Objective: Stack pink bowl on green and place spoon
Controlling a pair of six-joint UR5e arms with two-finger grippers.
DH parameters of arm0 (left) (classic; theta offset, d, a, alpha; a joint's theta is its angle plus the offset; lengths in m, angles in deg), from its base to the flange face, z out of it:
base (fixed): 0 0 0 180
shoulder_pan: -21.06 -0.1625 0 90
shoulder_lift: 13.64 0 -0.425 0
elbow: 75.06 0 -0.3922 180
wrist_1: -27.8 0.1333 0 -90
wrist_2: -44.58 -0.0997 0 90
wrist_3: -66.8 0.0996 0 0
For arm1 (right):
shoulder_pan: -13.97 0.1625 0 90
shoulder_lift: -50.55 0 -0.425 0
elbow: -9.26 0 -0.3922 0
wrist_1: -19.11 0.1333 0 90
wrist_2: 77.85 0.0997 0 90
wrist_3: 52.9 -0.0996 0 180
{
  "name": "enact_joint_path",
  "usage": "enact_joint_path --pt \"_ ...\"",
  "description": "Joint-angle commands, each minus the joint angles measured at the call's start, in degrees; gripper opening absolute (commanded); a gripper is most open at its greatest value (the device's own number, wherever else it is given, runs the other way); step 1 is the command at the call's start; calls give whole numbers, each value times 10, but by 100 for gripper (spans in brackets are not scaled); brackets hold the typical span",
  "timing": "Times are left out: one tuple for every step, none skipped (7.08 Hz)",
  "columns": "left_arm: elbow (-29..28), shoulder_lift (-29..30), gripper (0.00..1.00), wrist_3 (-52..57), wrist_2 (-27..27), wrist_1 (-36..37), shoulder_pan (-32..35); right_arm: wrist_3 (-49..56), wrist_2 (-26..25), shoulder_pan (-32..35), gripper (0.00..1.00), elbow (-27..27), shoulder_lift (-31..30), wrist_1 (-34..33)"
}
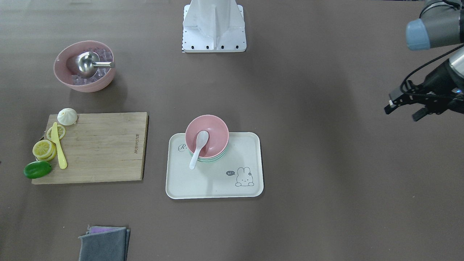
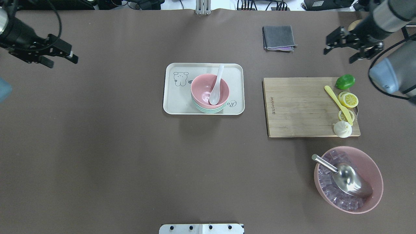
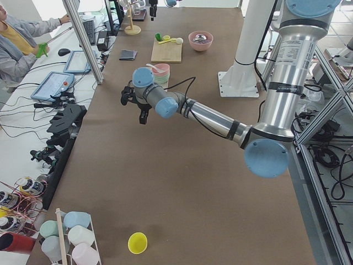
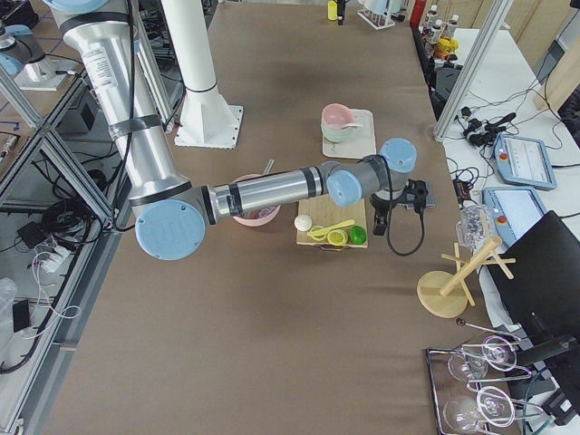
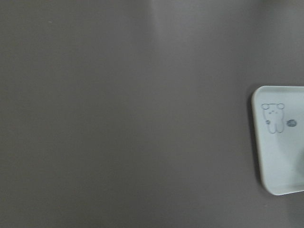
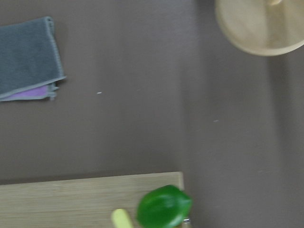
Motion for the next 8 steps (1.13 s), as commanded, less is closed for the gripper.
enact_joint_path --pt "-6 -80 98 120 -130 2 24 141 -5 50 100 -45 -1 -1" --pt "-13 -82 98 121 -113 2 24 148 -5 49 100 -49 -2 -1" --pt "-19 -82 98 116 -90 4 28 148 -6 50 100 -50 -2 0" --pt "-20 -80 98 113 -87 17 27 148 -13 49 100 -48 -1 0" --pt "-20 -79 98 113 -86 20 27 148 -13 49 100 -47 -1 0" --pt "-21 -79 98 113 -86 20 26 147 -13 50 100 -46 -1 0" --pt "-23 -82 98 111 -85 21 27 147 -13 49 100 -46 0 1" --pt "-27 -82 98 111 -85 21 26 146 -13 49 100 -45 -1 1"
